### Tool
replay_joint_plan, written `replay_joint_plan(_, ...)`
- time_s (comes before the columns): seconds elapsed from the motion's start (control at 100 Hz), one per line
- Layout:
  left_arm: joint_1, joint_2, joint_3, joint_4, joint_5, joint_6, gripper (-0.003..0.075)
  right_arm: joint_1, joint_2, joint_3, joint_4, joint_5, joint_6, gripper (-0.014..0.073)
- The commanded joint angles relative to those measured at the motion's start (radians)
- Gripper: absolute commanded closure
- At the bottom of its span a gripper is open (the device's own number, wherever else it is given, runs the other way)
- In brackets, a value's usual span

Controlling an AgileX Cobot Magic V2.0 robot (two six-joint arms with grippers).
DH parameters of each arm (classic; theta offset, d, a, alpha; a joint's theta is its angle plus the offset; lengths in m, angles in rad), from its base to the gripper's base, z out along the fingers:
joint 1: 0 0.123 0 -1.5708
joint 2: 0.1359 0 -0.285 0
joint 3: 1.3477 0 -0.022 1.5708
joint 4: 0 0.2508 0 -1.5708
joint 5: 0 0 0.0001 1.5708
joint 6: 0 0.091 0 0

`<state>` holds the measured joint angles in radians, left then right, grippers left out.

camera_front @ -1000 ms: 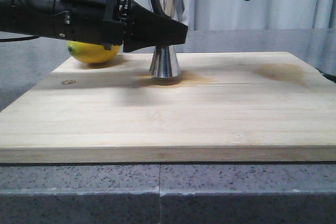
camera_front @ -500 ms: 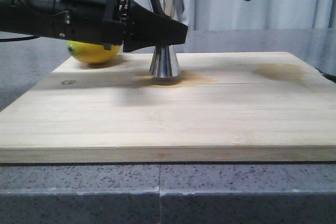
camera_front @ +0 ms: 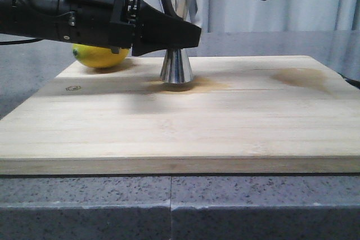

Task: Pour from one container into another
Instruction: 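Tilt the beaker upright and lower it back onto the board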

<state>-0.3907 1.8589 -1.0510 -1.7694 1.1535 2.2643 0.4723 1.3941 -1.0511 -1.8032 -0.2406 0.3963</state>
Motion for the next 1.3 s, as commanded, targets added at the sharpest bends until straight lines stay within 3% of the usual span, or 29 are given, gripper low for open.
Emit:
replay_joint_plan(0.0, -0.01, -0.042, -0.028, -0.081, 0.098, -0.001, 0.0638, 0.0, -0.029, -0.037, 0.069, 0.019, 0.019, 0.0335)
replay_joint_plan(0.47, -0.01, -0.042, -0.028, -0.081, 0.098, -0.001, 0.0638, -0.001, -0.029, -0.037, 0.095, 0.034, 0.241, 0.0335)
replay_joint_plan(0.71, -0.01, -0.042, -0.028, -0.081, 0.098, -0.001, 0.0638, -0.044, -0.041, -0.035, 0.137, 0.07, 0.461, 0.0335)
replay_joint_plan(0.94, -0.01, -0.042, -0.028, -0.081, 0.098, -0.001, 0.0638, -0.187, -0.1, 0.038, 0.312, 0.003, 0.538, 0.0335)
replay_joint_plan(1.16, -0.01, -0.042, -0.028, -0.081, 0.098, -0.001, 0.0638, -0.394, -0.164, 0.177, 0.541, -0.243, 0.54, 0.0335)
replay_joint_plan(1.29, -0.01, -0.042, -0.028, -0.081, 0.098, -0.001, 0.0638, -0.473, -0.168, 0.249, 0.561, -0.382, 0.54, 0.0335)
